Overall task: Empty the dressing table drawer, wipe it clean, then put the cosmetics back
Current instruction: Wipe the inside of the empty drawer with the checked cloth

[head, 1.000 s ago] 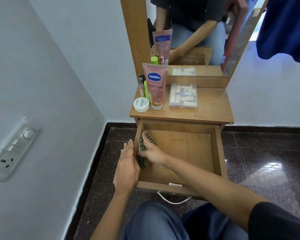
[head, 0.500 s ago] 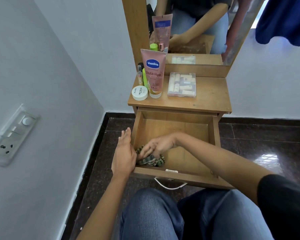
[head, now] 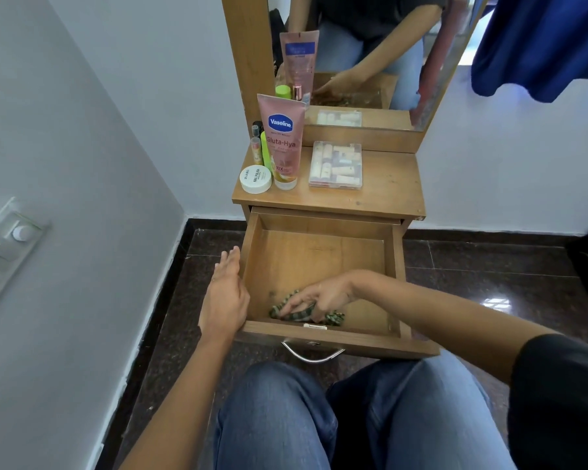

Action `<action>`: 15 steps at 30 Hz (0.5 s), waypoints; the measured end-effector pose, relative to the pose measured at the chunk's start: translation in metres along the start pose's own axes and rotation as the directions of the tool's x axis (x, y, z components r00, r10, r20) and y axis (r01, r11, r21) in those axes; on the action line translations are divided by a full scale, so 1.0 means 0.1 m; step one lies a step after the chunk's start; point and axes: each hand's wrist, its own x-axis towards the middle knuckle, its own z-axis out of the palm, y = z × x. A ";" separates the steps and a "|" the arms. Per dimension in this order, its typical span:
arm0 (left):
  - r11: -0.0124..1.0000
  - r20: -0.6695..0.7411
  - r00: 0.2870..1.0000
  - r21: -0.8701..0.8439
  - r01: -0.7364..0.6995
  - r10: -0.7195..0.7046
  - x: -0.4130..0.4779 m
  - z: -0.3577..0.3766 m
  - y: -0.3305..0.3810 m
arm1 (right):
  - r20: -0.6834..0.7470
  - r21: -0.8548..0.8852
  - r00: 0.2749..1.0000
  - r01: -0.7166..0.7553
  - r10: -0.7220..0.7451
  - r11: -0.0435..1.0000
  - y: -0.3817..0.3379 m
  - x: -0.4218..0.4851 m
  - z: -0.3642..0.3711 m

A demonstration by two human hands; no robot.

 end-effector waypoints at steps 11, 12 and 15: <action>0.998 0.025 0.999 0.041 -0.038 0.037 0.02 -0.01 0.00 | 0.026 -0.582 0.889 -0.359 0.458 0.730 0.09 -0.75 0.02; 0.997 0.028 0.998 0.053 -0.053 0.052 0.02 -0.01 0.01 | 0.017 -0.673 0.881 -0.340 0.473 0.657 0.06 -0.77 0.05; 0.992 0.035 0.994 0.075 -0.101 0.099 0.01 -0.02 0.01 | -0.042 -0.845 0.866 -0.297 0.498 0.444 0.04 -0.82 0.20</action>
